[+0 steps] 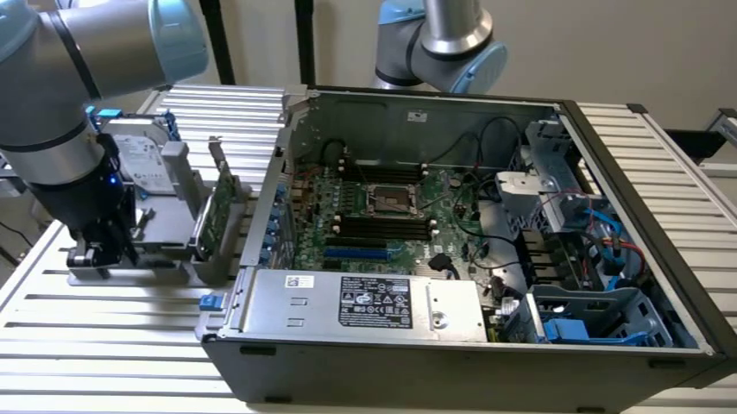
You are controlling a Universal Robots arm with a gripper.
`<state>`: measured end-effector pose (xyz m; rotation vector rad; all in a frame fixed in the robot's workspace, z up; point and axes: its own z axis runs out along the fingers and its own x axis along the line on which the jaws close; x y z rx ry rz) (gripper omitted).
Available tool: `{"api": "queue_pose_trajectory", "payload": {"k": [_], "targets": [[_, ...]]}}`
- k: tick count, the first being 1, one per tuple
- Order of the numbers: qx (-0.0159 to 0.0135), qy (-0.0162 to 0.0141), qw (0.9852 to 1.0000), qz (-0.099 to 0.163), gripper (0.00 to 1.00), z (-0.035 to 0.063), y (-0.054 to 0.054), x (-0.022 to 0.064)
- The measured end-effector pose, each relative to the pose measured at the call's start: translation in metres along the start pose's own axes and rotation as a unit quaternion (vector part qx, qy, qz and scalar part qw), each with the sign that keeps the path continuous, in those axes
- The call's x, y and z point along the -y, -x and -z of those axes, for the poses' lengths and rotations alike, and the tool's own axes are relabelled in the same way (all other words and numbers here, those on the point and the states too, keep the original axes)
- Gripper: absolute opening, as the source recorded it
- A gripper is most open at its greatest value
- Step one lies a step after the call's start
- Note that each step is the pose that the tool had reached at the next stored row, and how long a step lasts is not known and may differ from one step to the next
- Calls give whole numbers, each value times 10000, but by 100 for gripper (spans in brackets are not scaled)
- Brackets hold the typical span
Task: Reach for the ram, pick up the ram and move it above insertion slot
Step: 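Pick up the ram and move it above insertion slot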
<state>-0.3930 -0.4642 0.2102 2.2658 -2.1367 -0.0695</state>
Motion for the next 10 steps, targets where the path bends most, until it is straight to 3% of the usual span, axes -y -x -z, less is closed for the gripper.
{"api": "queue_pose_trajectory", "payload": {"k": [4,10], "targets": [[13,33,10000,0,14,115,1,5],[19,38,10000,0,14,379,3,21]]}}
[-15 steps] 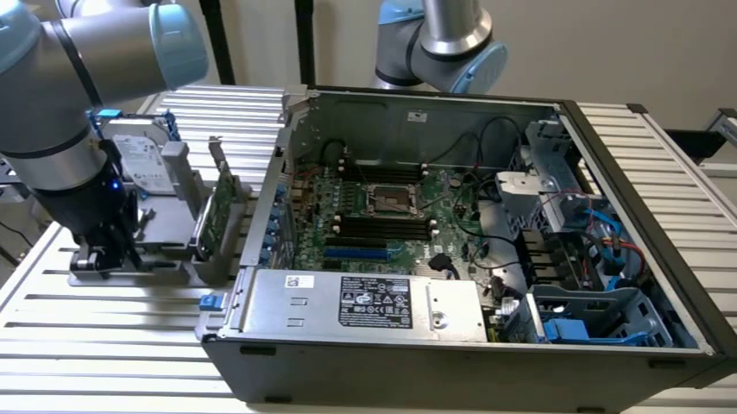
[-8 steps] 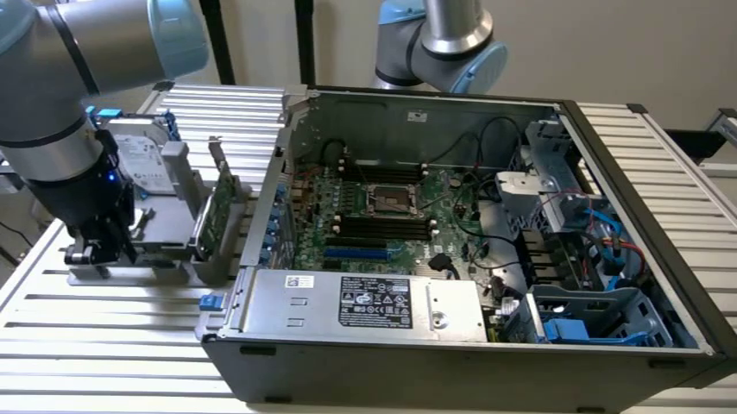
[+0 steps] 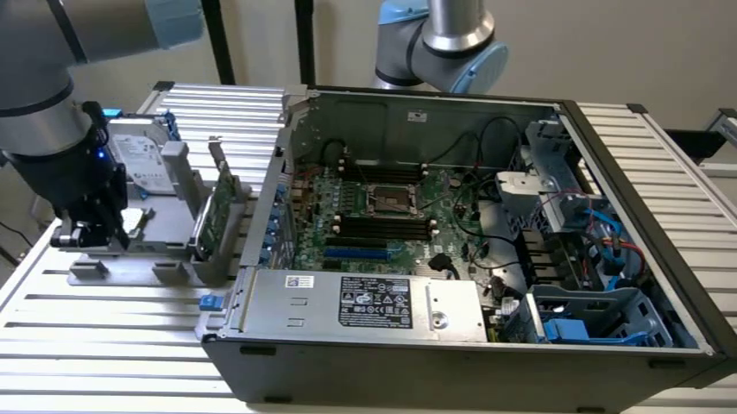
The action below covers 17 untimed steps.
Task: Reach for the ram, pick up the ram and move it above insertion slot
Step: 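Pick up the ram and move it above insertion slot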
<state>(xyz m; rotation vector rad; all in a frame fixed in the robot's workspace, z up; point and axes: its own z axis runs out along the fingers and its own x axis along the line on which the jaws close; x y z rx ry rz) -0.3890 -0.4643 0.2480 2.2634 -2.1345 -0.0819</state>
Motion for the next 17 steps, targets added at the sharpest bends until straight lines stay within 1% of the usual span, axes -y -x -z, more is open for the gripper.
{"api": "queue_pose_trajectory", "payload": {"k": [4,7,10,17], "targets": [[1,0,10000,0,14,183,2,11],[1,-1,10000,0,14,321,2,43],[1,-1,10000,0,14,461,0,120],[1,-1,10000,0,14,794,2,348]]}}
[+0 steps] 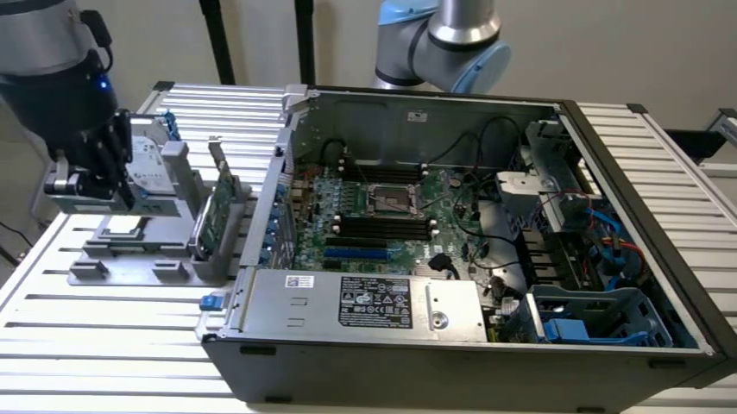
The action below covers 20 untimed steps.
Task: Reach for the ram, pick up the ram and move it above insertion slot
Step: 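Pick up the ram and move it above insertion slot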
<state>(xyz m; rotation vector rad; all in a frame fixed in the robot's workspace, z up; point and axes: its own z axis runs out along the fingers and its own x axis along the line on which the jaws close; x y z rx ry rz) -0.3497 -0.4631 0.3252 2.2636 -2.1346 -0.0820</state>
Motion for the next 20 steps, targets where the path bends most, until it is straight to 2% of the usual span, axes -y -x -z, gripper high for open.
{"api": "queue_pose_trajectory", "payload": {"k": [5,11,14,20], "targets": [[0,0,10000,0,14,240,3,178],[0,1,10000,0,14,491,-6,435],[0,2,10000,0,14,564,-12,567],[5,4,10000,0,14,629,-26,838]]}}
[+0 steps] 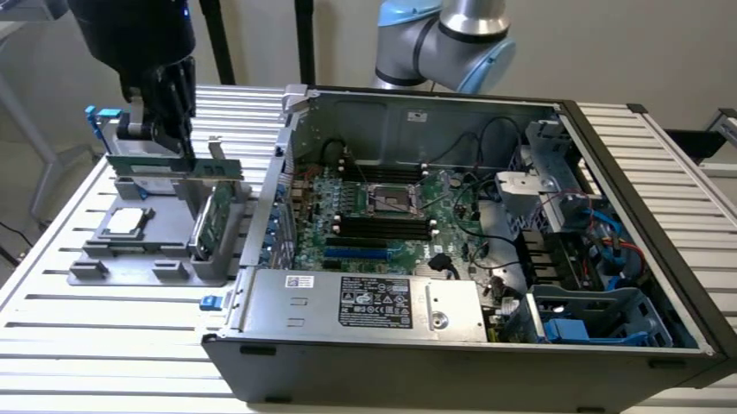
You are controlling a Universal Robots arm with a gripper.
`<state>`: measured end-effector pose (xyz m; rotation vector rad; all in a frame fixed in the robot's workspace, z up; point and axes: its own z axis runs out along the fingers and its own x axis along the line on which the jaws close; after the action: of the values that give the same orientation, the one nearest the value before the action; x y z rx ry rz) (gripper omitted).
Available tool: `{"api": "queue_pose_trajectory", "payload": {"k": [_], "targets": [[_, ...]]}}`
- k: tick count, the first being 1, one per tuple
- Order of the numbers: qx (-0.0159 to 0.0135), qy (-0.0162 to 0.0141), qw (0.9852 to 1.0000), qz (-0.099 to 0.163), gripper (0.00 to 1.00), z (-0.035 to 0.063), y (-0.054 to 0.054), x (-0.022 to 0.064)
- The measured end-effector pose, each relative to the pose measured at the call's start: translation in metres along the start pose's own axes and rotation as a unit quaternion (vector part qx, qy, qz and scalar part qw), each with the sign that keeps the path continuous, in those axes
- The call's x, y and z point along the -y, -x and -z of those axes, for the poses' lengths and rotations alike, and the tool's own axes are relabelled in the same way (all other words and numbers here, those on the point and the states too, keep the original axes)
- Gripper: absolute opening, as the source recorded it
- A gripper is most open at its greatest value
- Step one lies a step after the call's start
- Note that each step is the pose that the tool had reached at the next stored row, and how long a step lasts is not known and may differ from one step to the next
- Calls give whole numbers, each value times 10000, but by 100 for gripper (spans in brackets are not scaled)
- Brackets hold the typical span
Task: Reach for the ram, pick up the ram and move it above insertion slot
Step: 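Pick up the ram and move it above insertion slot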
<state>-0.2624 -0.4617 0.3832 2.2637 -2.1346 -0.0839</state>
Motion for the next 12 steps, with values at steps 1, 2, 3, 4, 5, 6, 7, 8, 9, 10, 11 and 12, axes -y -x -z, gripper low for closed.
{"api": "queue_pose_trajectory", "payload": {"k": [1,2,3,4,5,6,7,8,9,10,11,12], "targets": [[2,0,10000,0,14,5,-2,45],[5,0,10000,0,14,9,-5,89],[8,0,10000,0,14,14,-7,134],[11,0,10000,1,14,18,-9,179],[14,0,10000,1,14,22,-11,224],[17,0,10000,1,14,26,-13,268],[19,1,10000,1,14,31,-16,313],[22,0,10000,2,14,36,-18,362],[25,0,10000,2,14,40,-20,407],[28,0,10000,2,14,44,-22,451],[31,0,10000,1,14,49,-24,497],[34,0,10000,2,14,53,-27,541]]}}
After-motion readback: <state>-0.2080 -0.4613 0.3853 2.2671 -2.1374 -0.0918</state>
